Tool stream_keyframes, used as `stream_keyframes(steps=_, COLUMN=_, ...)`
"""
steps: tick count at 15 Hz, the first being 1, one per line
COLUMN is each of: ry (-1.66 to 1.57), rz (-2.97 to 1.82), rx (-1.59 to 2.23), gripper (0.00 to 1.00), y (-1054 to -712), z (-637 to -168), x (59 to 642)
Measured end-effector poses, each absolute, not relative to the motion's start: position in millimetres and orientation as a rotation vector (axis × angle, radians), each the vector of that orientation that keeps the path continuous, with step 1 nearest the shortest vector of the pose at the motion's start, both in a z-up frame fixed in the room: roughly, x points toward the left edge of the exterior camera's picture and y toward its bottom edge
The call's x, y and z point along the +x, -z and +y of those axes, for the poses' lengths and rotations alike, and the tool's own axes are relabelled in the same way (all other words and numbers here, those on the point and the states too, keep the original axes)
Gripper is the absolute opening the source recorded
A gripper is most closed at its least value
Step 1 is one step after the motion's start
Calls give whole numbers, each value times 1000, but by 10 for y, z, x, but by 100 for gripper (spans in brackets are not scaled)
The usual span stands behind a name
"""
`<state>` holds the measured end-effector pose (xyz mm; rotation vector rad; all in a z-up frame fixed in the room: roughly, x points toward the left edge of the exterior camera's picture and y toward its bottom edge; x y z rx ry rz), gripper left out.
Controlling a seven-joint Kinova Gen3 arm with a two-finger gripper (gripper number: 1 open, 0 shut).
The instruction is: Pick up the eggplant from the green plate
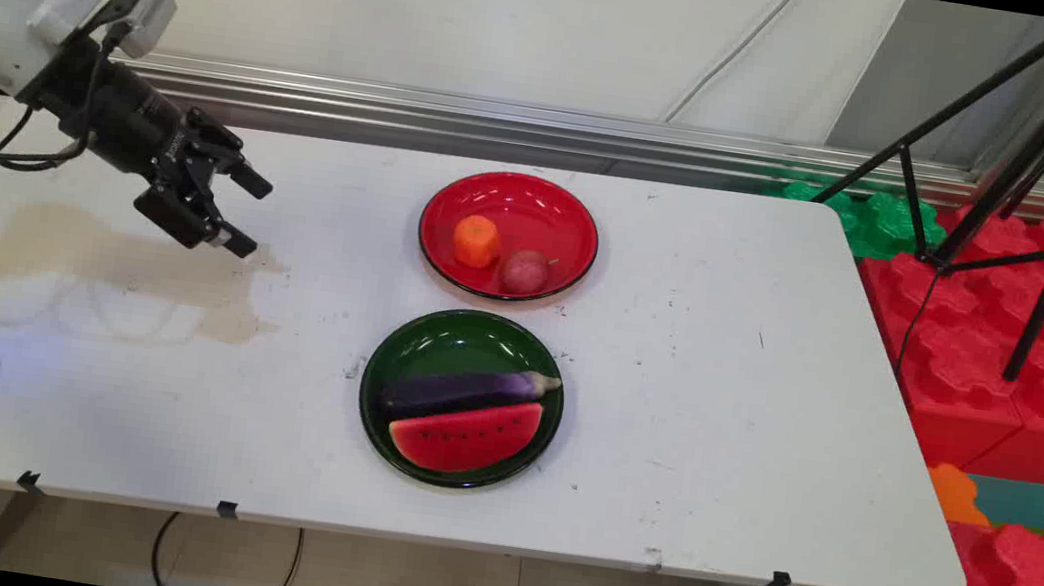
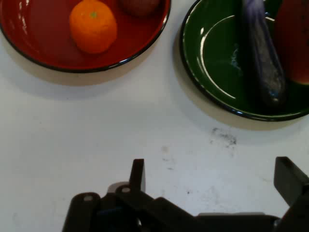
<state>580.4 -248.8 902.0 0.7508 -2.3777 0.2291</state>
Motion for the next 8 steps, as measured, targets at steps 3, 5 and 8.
stream_keyframes(steps=3, ry=-211, rz=-2382, rx=732, gripper=100, y=-9037, z=-2468, x=5748)
stream_keyframes(steps=5, ry=-203, rz=-2383, rx=726, gripper=100, y=-9041, z=-2462, x=5728)
stream_keyframes(steps=8, ry=-192, rz=-2381, rx=721, gripper=100, y=-9047, z=-2463, x=5696)
